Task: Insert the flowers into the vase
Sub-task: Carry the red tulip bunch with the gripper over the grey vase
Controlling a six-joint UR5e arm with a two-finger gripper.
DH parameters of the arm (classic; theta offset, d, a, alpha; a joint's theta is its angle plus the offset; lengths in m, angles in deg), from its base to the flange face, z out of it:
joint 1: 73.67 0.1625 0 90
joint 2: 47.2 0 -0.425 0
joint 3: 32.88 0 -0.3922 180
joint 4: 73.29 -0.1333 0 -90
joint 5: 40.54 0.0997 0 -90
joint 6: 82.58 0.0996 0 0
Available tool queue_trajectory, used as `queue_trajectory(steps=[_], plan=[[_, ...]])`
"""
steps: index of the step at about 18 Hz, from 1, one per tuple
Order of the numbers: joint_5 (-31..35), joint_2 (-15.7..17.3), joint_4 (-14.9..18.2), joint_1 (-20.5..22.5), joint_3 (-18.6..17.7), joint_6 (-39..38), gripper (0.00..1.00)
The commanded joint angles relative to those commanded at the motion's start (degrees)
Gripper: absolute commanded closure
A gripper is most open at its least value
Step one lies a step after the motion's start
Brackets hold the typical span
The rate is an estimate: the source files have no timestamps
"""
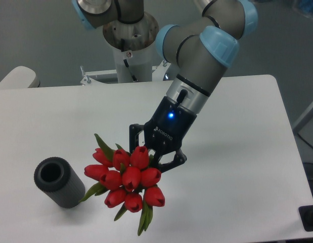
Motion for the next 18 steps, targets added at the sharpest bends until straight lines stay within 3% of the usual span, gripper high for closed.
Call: queue_trajectory(steps=[11,18], plan=[[-3.87,0.7,-2.11,-0.79,-1.32,-4.65,0.74],[-5.35,0.88,-3.78,-4.74,-1.14,-8.25,0.74]])
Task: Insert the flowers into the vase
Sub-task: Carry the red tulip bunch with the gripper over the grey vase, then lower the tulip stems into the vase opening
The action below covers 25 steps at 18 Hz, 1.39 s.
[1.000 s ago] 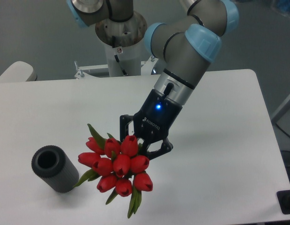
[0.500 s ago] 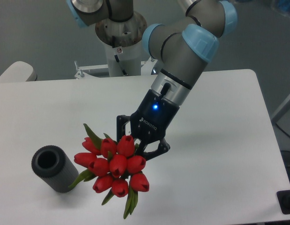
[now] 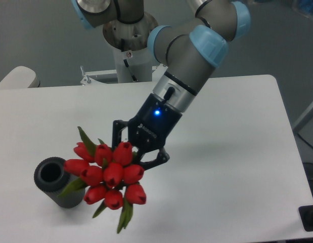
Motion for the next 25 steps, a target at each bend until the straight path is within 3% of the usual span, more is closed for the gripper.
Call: queue_trajectory(steps=[3,9,15,25], plan=[[-3.16,-0.09,-0.35,-0.88,0.0,-0.27,0.74],[-14.76,-1.84,-4.75,-3.34,-0.26,2.18,0.74],[-21.18,-2.72,-4.75,-6.42,-0.79,3.77,0.74],[-21.8,-3.34,-4.84,-8.8,-1.5,7.55,0.73]])
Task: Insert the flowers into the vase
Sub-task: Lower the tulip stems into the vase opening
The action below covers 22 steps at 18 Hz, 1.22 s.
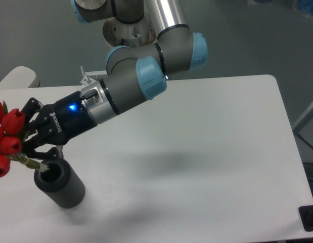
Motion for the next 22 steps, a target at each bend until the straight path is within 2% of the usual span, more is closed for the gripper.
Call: queue_trajectory(steps=[7,13,22], plan=[[0.0,-0.44,0.09,0.09,-0.17,3.78,0.73],[-0.09,-0.26,0.0,0.35,-0.79,3.96,0.73],[-0.09,0.62,-0.09,1.05,-3.87,8.44,0.73]])
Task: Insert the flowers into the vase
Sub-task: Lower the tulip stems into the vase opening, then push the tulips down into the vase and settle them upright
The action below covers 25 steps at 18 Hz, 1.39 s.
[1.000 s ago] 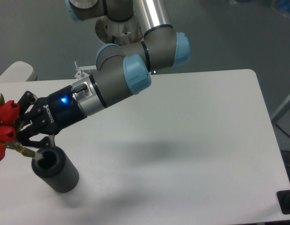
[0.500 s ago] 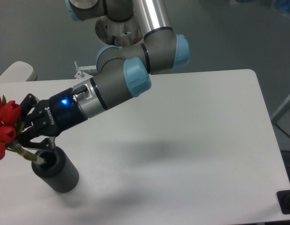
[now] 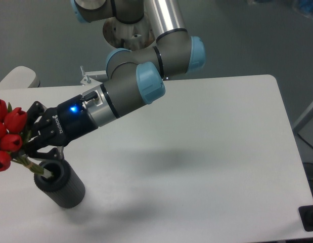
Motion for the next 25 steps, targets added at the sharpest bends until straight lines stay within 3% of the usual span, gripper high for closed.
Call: queue_trajectory(steps=[6,25], plan=[[0.0,0.0,-0.09,0.18,-2.46,0.09,0.73],[0.18,-2.64,0.09,0.09,-4.04,1.67,0.74]])
